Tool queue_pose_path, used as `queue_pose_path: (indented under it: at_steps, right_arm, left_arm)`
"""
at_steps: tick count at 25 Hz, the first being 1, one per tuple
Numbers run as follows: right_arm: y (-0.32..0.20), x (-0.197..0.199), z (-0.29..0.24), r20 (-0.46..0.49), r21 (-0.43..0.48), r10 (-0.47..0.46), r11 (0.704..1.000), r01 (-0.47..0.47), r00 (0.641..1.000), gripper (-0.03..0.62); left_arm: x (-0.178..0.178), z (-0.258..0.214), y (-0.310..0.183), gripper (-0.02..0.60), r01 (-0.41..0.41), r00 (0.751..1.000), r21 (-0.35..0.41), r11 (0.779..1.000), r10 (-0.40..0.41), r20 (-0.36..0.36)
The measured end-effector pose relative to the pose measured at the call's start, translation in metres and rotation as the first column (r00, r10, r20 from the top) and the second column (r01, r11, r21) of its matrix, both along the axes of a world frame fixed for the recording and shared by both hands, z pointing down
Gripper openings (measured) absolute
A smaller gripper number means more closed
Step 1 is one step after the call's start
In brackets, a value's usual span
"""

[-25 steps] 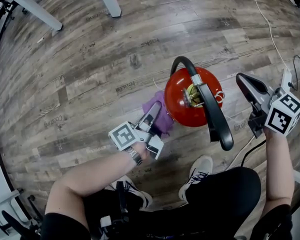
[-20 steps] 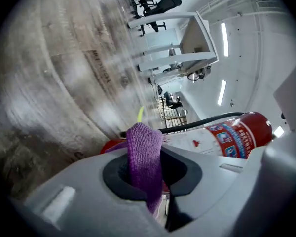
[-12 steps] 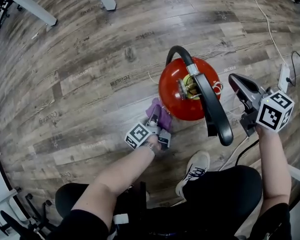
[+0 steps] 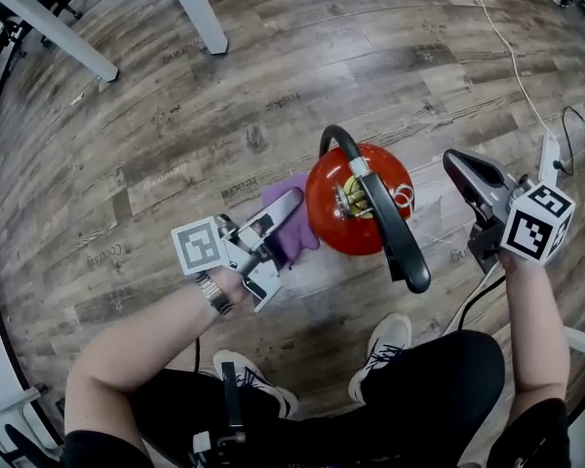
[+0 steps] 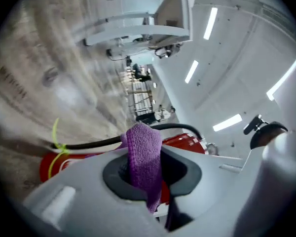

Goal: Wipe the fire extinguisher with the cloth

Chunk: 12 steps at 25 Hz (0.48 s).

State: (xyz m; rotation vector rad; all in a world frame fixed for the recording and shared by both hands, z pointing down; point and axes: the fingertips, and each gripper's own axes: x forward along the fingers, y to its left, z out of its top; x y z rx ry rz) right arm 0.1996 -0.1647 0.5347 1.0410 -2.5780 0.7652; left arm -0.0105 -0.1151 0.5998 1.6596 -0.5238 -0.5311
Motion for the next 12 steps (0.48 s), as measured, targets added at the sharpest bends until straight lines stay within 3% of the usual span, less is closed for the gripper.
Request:
queue_pose_path:
  at_steps: [3,5,7,10,12]
  right_arm:
    - [-0.007,0.0,-0.02,0.005,0.034,0.008,0.999,-0.008,1.0,0.003]
    - [-0.008,-0.001,-0.031,0.004,0.043,0.004,0.999,-0.004,1.0,0.003]
    - [-0.008,-0.002,-0.044,0.001,0.052,-0.013,0.999,0.013,1.0,0.003]
    - [-0.006,-0.011,-0.073,0.02,0.086,-0.059,0.995,0.057,0.998,0.005]
    - [0.0,-0.023,-0.096,0.026,0.126,-0.113,0.986,0.108,0.993,0.005]
  left_arm:
    - [0.004,-0.082,-0.023,0.052,-0.045,0.999,0.194,0.98,0.044,0.012]
    - [0.011,-0.131,-0.026,0.052,-0.111,0.994,0.3,0.948,0.111,0.02]
    - [0.024,-0.171,-0.021,0.054,-0.239,0.971,0.41,0.88,0.218,0.097]
    - [0.044,-0.212,-0.013,0.054,-0.411,0.911,0.522,0.747,0.323,0.256]
    - [0.054,-0.236,-0.011,0.054,-0.451,0.893,0.559,0.696,0.349,0.285]
